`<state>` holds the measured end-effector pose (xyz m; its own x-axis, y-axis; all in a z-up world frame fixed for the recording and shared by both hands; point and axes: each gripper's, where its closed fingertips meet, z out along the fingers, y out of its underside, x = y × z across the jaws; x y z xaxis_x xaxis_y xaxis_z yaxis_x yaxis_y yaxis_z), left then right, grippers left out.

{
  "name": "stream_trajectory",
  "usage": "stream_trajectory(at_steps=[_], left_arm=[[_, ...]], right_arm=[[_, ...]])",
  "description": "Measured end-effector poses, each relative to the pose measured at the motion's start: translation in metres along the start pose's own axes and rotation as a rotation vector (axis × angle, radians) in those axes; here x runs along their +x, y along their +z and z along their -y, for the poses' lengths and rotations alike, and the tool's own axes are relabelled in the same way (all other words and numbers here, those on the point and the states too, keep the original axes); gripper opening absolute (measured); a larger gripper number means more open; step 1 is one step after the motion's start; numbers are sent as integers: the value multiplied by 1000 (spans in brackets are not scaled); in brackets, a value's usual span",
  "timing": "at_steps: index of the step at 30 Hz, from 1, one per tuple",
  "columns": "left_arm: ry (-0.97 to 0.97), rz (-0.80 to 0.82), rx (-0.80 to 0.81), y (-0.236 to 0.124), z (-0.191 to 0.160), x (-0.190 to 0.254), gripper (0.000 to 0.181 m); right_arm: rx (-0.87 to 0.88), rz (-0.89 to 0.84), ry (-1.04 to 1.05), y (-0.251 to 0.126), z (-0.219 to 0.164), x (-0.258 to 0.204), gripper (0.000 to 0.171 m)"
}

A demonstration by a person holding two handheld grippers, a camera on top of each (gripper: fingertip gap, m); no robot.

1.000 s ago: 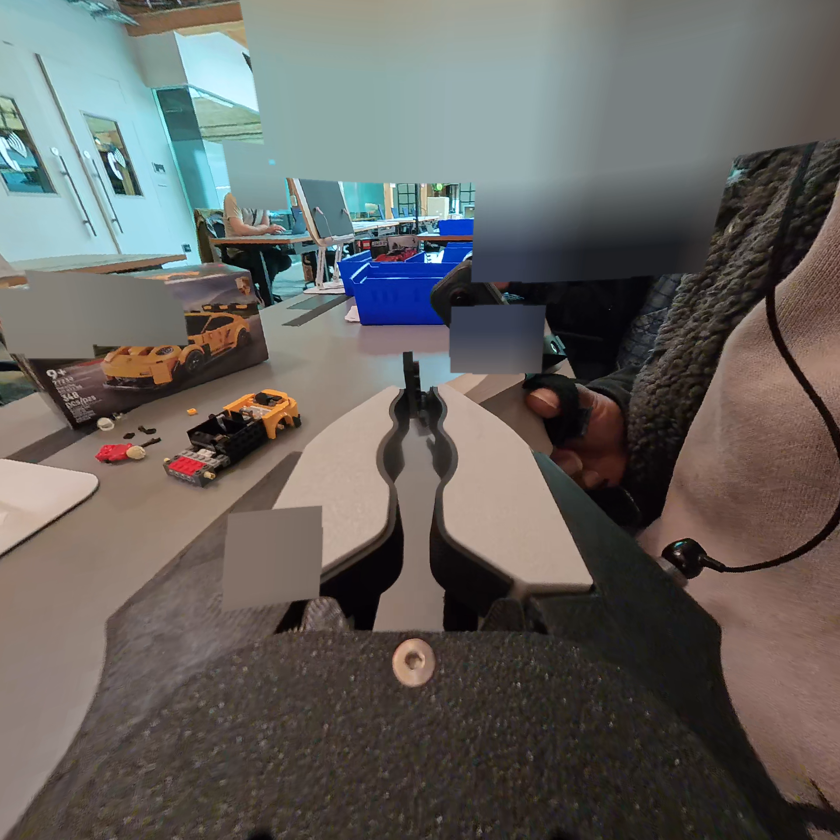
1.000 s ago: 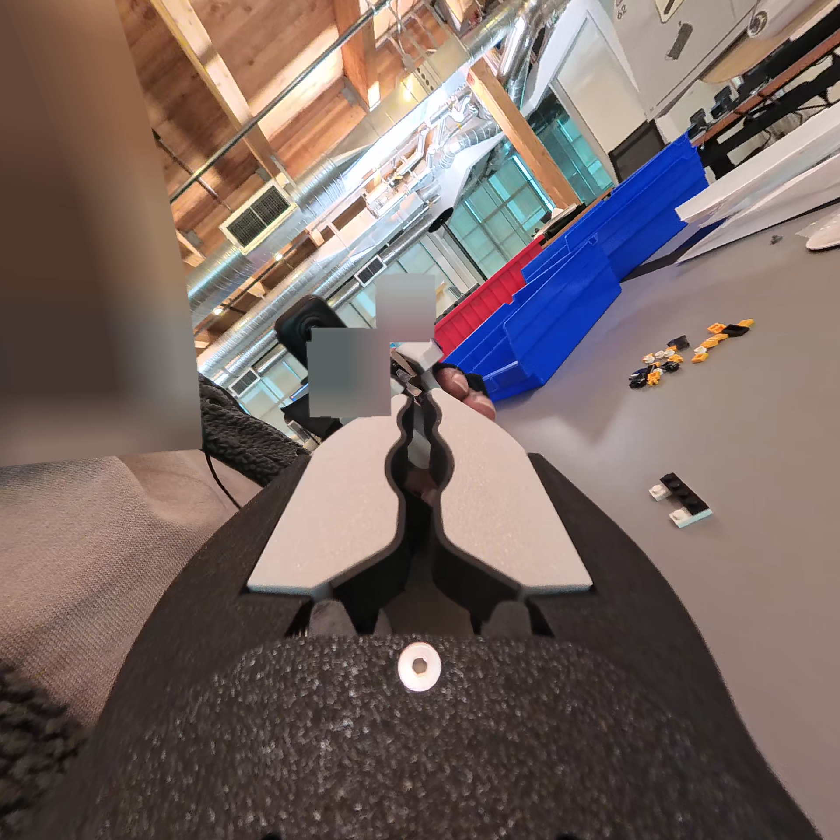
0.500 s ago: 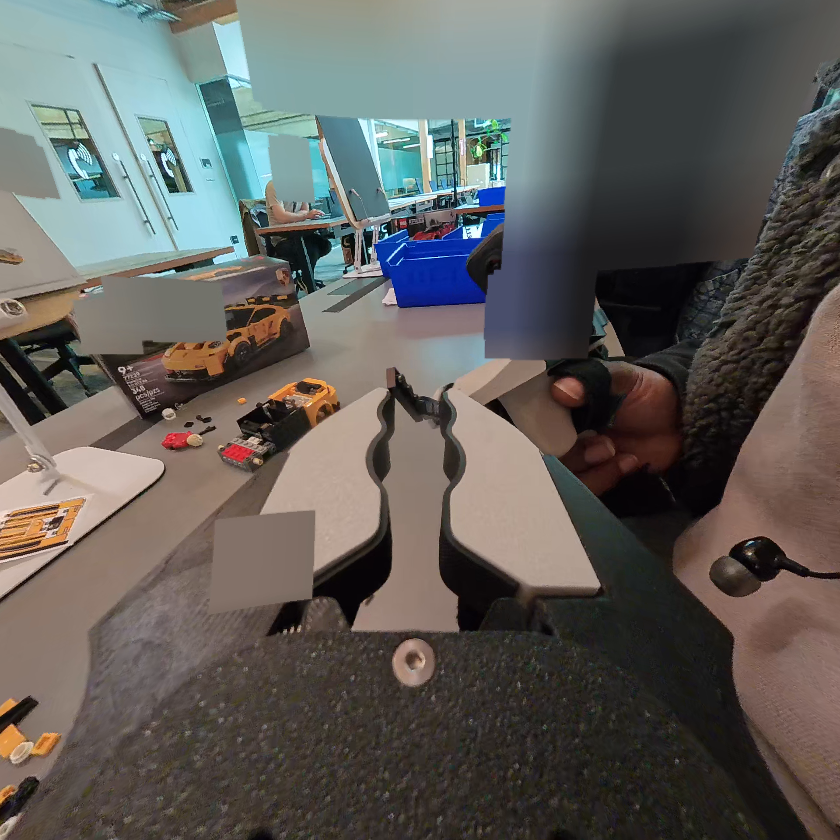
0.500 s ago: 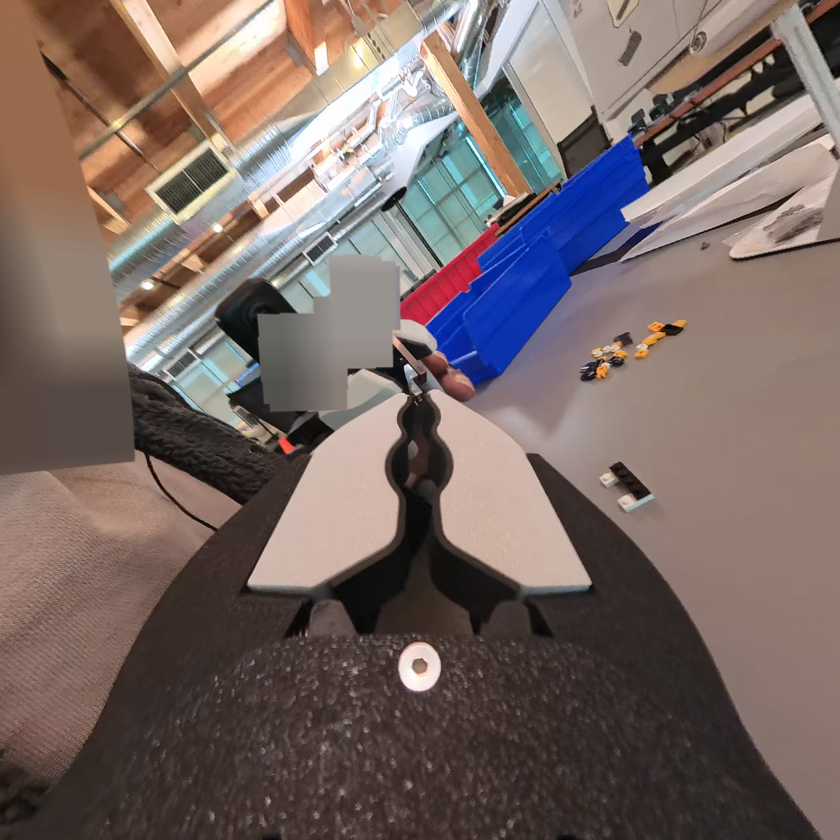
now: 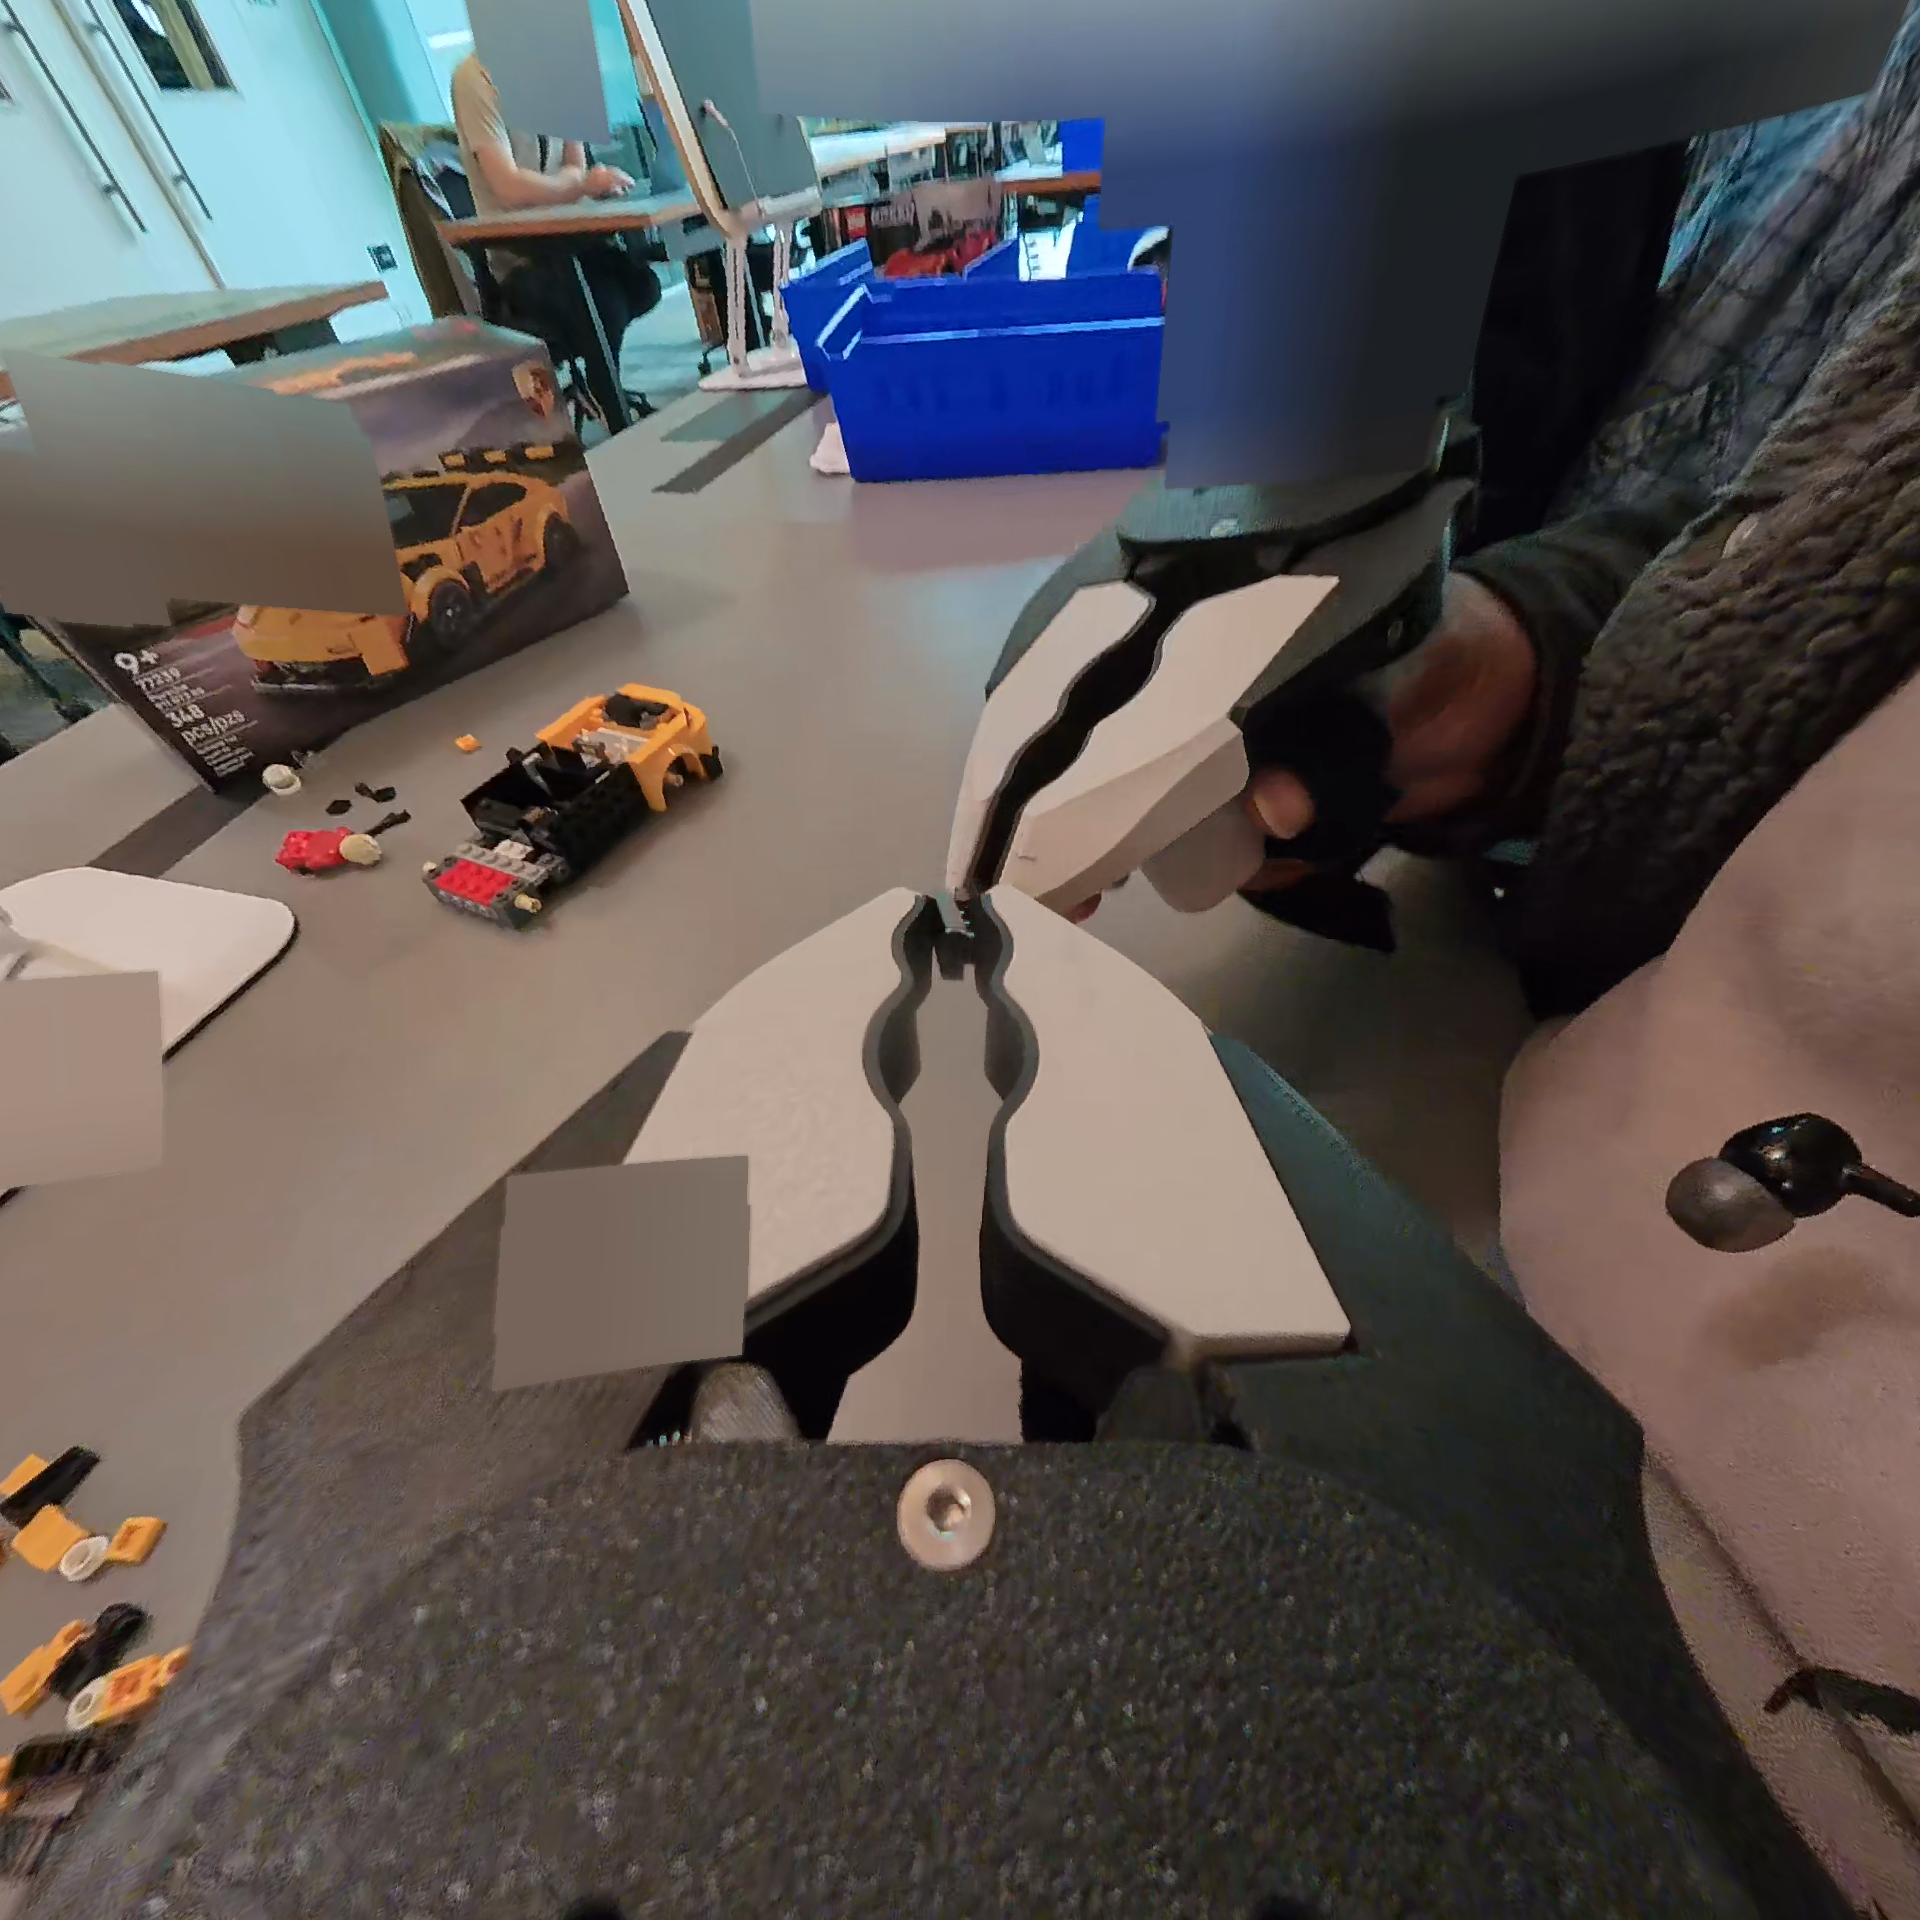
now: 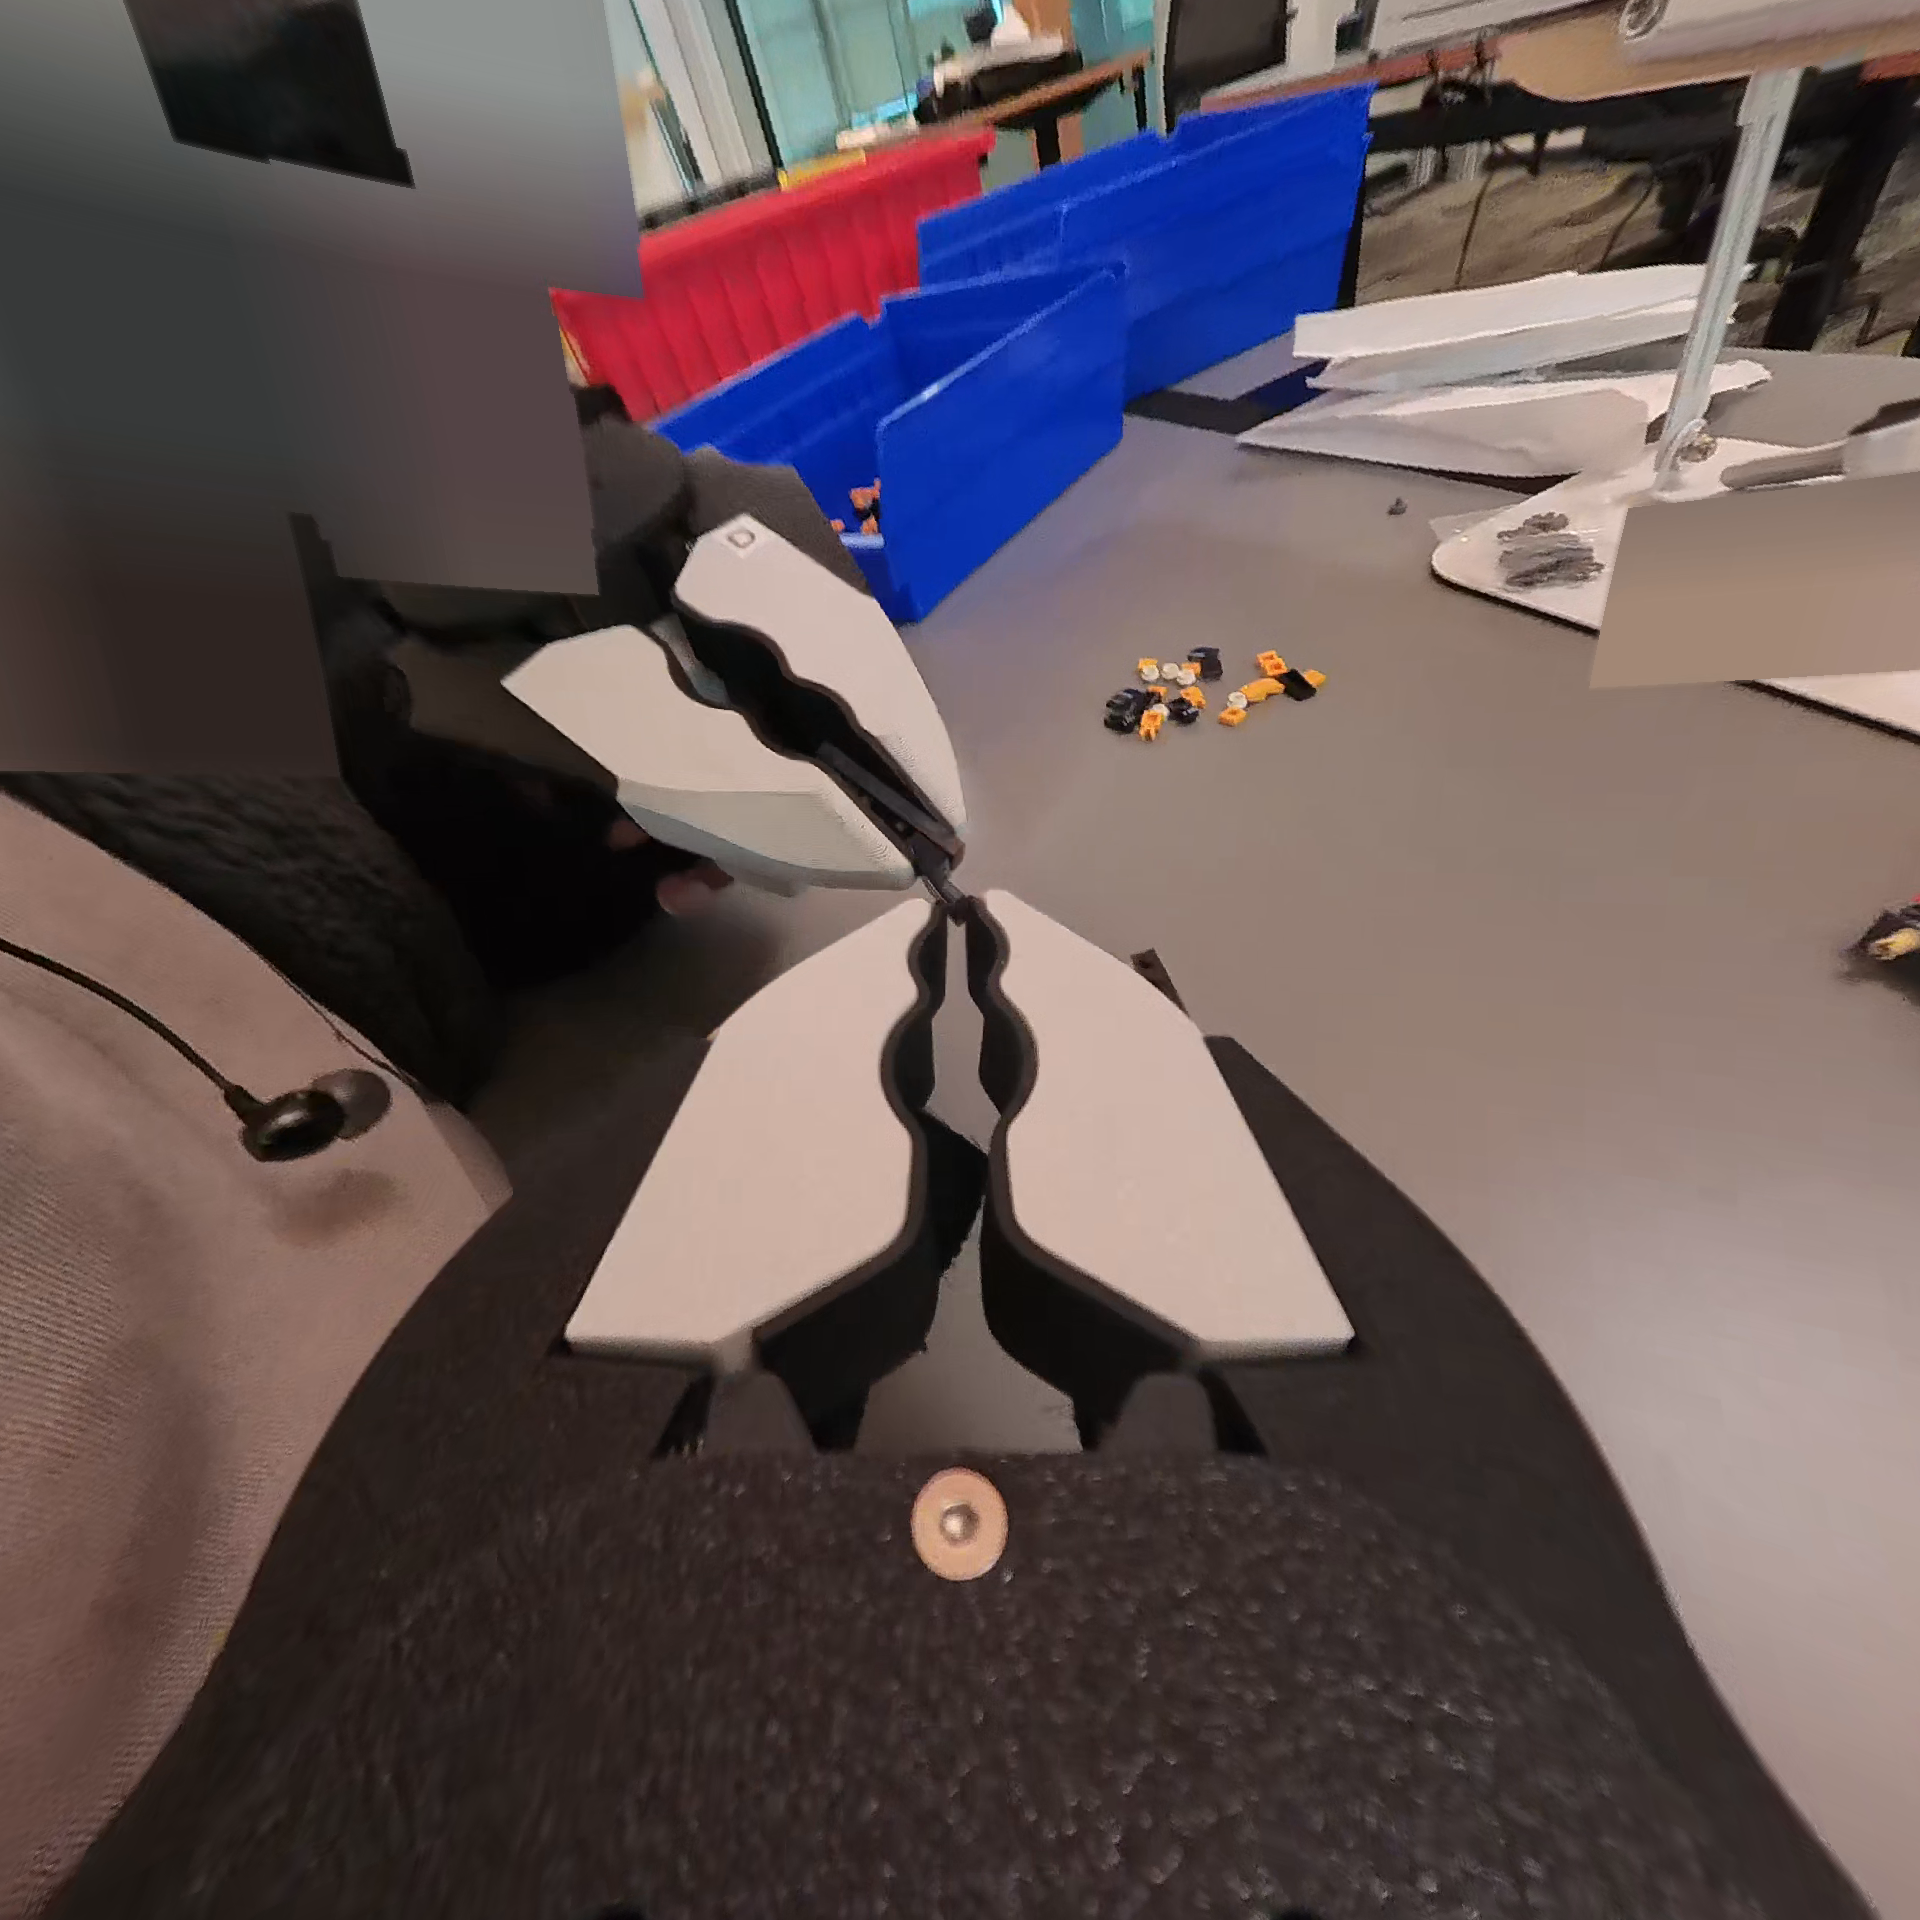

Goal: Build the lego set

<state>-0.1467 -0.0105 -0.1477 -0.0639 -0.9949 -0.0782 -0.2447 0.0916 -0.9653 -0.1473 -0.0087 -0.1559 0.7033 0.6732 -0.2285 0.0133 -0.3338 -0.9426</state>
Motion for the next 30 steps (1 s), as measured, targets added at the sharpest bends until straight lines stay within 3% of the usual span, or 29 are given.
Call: stream_trajectory(at_steps=[8, 21, 30], left_arm=[[74, 4, -135, 3, -15, 2, 7], [137, 24, -196, -3, -27, -2, 6], [171, -13, -377, 3, -47, 2, 5]], right_arm=[[-196, -67, -281, 2, -14, 3, 3], [-261, -20, -340, 3, -18, 2, 3], [-504, 22, -527, 2, -36, 8, 3]])
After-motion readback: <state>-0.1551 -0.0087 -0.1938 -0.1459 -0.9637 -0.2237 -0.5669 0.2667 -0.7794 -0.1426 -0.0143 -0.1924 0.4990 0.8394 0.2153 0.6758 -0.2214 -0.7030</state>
